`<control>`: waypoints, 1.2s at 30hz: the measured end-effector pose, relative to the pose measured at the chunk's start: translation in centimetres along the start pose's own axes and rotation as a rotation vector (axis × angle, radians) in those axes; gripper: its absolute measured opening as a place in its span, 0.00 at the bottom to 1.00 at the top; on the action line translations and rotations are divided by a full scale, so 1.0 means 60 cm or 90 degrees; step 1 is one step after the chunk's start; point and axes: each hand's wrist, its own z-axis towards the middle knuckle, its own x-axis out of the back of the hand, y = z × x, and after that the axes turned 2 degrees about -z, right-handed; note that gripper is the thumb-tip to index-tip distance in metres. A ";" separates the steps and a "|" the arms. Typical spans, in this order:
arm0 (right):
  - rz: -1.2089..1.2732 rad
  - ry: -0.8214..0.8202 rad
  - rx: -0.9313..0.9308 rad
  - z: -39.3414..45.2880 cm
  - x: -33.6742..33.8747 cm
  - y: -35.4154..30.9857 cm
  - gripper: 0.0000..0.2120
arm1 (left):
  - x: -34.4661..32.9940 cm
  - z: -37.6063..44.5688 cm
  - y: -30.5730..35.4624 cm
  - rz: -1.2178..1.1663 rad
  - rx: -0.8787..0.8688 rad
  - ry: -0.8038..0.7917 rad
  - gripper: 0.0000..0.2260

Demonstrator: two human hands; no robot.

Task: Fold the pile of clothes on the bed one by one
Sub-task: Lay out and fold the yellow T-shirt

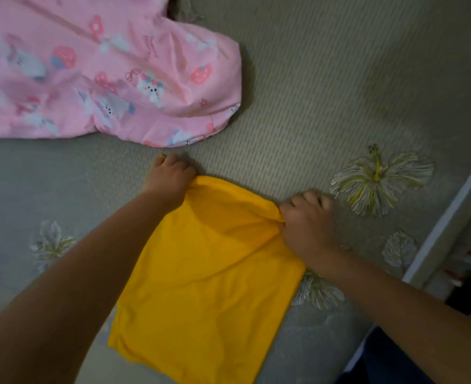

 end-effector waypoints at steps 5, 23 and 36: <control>0.056 0.019 0.032 -0.016 0.012 -0.002 0.08 | -0.014 -0.044 -0.003 -0.082 0.052 0.074 0.21; 0.000 0.109 0.383 -0.377 -0.127 -0.229 0.10 | -0.271 -0.443 -0.010 -0.133 0.021 0.443 0.06; -0.232 -0.059 0.391 -0.499 -0.269 -0.281 0.16 | -0.427 -0.542 0.023 -0.047 0.255 -0.042 0.27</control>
